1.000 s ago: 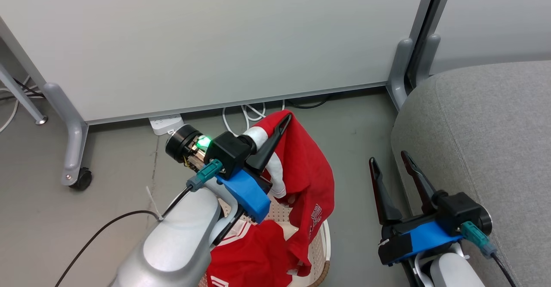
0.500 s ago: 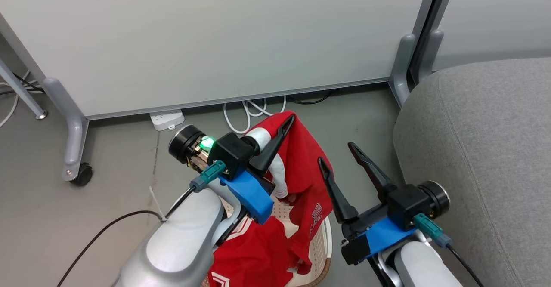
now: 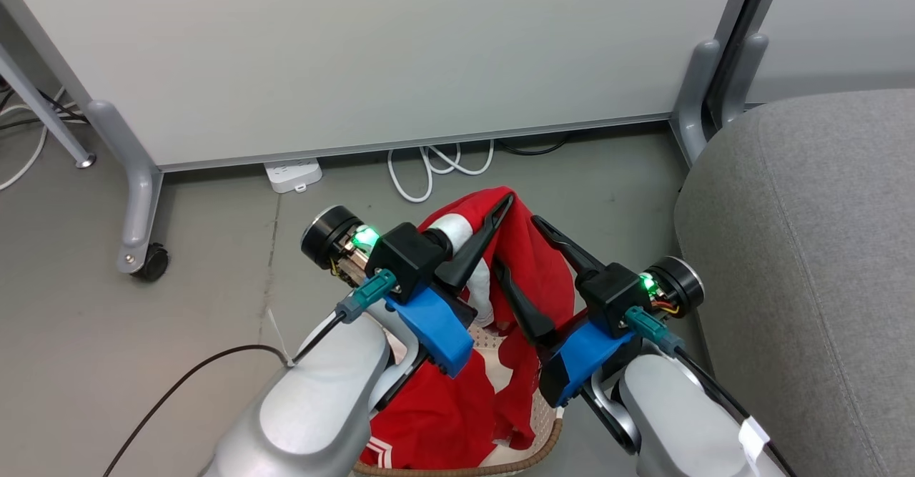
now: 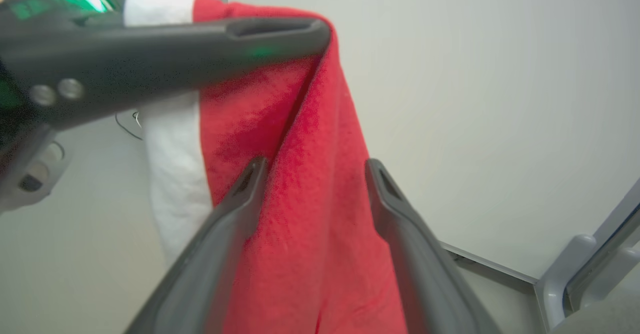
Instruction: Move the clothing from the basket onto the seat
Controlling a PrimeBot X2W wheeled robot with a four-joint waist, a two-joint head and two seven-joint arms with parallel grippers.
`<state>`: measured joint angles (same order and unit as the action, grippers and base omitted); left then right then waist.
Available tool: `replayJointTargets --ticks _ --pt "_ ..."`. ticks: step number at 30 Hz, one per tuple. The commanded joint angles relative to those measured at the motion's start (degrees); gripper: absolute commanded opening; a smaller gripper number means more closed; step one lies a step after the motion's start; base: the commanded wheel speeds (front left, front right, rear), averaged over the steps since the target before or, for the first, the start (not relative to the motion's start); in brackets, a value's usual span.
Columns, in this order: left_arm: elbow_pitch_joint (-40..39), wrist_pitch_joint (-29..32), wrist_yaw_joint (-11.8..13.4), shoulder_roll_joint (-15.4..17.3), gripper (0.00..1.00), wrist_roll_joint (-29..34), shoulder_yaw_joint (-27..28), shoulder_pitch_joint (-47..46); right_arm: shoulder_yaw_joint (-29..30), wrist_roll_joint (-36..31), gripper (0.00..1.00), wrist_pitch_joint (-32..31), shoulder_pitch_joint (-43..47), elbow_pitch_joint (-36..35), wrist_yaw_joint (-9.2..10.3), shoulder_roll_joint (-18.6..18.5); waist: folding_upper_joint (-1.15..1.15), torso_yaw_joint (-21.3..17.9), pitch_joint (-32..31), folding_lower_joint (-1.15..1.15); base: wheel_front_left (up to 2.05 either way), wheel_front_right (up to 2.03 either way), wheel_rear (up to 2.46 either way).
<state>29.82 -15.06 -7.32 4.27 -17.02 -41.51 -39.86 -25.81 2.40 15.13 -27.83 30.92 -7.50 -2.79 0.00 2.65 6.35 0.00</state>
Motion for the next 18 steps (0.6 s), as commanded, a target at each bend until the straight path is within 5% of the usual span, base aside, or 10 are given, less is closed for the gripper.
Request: replayJointTargets --ticks 1,16,17,18 --pt "-0.1 -0.2 -0.2 -0.1 0.00 0.1 -0.3 -0.7 -0.3 -0.1 1.00 0.0 -1.1 0.8 0.03 -0.2 0.00 0.3 0.2 0.00 0.00 0.00 0.00" --pt "-0.7 -0.2 -0.2 -0.9 0.00 -0.5 -2.4 -1.3 -2.4 1.5 1.00 0.0 -6.7 12.4 0.03 -0.2 0.00 1.4 0.5 0.00 0.00 0.00 0.00" --pt "-0.7 -0.2 -0.2 -0.9 0.00 -0.5 -2.4 -1.3 -2.6 1.8 0.66 0.0 -6.8 12.5 0.03 -0.2 0.00 1.4 0.5 0.00 0.00 0.00 0.00" --pt "-0.7 -0.2 -0.2 -0.9 0.00 -0.4 -2.4 -1.2 -2.9 2.1 0.01 0.0 -6.8 12.8 0.03 -0.2 0.00 1.4 0.4 0.00 0.00 0.00 0.00"
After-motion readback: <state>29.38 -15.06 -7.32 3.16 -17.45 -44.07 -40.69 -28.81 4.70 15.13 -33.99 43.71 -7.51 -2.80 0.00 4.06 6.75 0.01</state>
